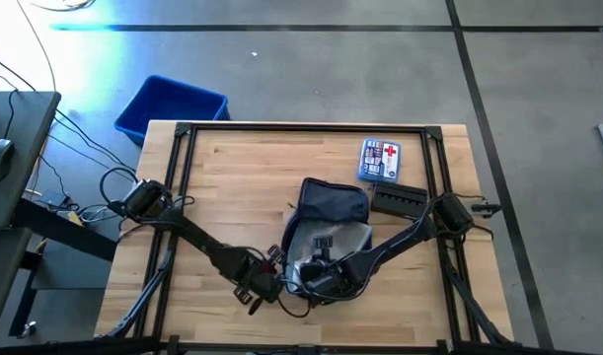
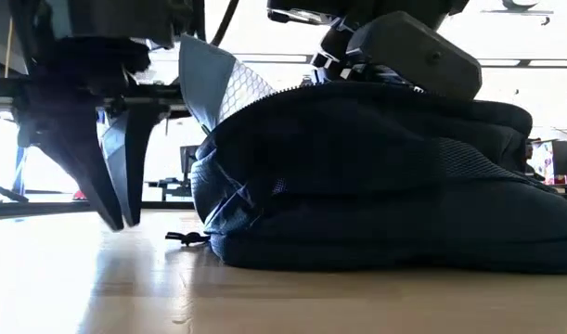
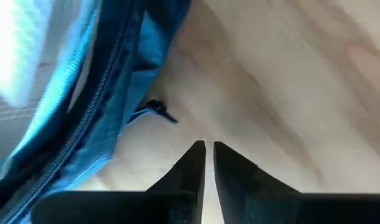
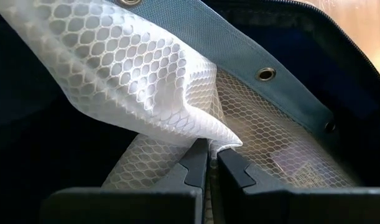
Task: Unpack backpack
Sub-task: Put the transparent zip bag into the black backpack
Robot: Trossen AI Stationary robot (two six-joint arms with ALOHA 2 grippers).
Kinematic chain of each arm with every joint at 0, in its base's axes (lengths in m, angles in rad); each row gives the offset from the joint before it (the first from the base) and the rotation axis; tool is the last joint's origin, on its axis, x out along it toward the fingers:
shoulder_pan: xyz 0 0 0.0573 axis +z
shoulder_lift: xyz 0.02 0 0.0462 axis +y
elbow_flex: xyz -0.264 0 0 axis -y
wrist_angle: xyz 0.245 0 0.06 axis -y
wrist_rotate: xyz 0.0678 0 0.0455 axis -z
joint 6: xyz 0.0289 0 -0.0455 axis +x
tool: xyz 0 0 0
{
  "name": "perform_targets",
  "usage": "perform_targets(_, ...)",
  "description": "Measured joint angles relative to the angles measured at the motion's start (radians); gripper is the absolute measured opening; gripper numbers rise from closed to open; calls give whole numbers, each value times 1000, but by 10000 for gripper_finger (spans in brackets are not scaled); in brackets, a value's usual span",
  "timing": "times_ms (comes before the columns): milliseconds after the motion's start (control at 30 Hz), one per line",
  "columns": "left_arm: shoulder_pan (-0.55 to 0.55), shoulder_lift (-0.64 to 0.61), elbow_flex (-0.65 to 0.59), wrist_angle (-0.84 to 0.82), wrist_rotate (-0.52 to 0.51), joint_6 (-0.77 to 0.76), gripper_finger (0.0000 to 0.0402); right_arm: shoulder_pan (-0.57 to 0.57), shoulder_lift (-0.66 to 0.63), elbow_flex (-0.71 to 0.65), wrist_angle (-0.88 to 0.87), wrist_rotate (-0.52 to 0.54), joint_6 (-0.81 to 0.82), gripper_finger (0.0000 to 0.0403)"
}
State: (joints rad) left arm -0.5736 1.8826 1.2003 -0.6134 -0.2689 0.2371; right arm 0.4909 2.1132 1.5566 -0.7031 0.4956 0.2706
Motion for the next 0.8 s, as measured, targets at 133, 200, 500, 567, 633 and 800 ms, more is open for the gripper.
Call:
perform_targets(133,-62,-34,47,12,-134,-16,8,1,0,0,-1,-3,-6,0)
perform_targets(200,-66,-43,53,59,-118,22,19,1,0,0,-1,-3,-7,0)
perform_targets(500,22,-43,33,128,-40,182,122,2,0,0,22,-14,-17,0)
perform_targets(567,34,-42,21,149,-65,192,143,2,0,0,23,-14,-18,0)
perform_targets(633,41,-42,13,164,-85,187,160,2,0,0,23,-13,-19,0)
perform_targets(800,82,0,5,173,-67,155,174,1,0,-1,19,-11,-18,0)
